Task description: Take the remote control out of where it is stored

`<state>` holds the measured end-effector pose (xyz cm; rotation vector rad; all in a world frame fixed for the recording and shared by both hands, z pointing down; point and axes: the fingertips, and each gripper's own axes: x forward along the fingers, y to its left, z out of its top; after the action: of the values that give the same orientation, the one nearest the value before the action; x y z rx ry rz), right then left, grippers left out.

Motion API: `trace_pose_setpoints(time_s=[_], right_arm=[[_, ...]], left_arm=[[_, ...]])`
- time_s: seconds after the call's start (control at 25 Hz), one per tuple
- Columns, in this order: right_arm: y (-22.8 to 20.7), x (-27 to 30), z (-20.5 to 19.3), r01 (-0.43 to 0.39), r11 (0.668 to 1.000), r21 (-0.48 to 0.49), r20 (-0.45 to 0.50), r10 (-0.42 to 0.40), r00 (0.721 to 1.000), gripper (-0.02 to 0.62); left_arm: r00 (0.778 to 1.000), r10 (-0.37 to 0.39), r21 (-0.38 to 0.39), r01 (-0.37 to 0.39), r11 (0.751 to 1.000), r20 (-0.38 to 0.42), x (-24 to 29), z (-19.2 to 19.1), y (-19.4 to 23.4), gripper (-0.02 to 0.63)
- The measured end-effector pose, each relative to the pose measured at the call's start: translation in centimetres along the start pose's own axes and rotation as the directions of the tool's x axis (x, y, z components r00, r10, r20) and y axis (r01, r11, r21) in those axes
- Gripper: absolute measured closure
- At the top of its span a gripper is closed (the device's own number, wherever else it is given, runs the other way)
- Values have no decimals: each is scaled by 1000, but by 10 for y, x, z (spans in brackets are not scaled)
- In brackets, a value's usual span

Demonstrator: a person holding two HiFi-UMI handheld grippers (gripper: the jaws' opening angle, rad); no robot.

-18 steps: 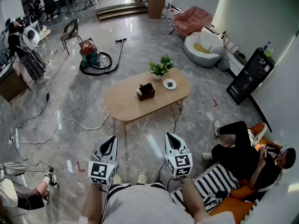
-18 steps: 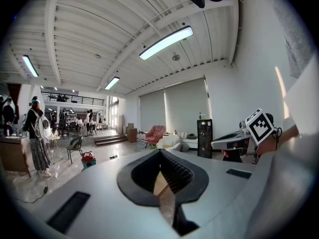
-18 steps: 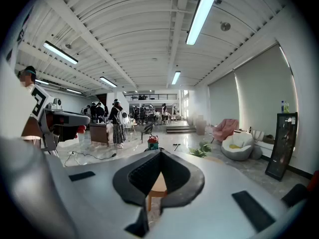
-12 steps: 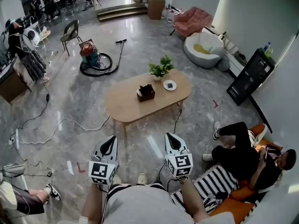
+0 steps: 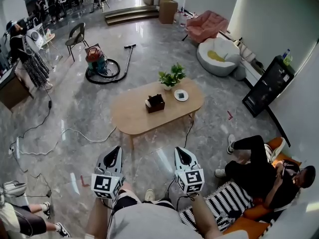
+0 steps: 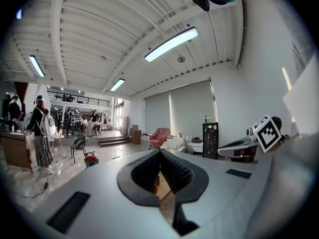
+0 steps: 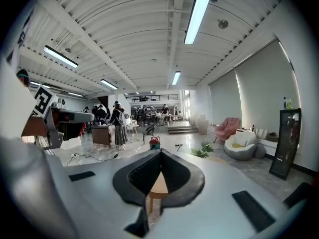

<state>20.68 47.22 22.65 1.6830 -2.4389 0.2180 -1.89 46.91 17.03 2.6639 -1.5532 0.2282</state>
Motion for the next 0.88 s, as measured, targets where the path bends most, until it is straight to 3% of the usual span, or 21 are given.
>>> trace_pose_setpoints(time_s=[0.4, 0.88], right_arm=[[-2, 66, 1, -35, 999, -20, -32, 34, 999, 588], [-25, 221, 19, -9, 999, -42, -78, 6, 997, 588]], left_arm=[[1000, 14, -20, -15, 1000, -16, 53, -10, 39, 601], [999, -12, -29, 11, 1000, -33, 174, -9, 147, 601]])
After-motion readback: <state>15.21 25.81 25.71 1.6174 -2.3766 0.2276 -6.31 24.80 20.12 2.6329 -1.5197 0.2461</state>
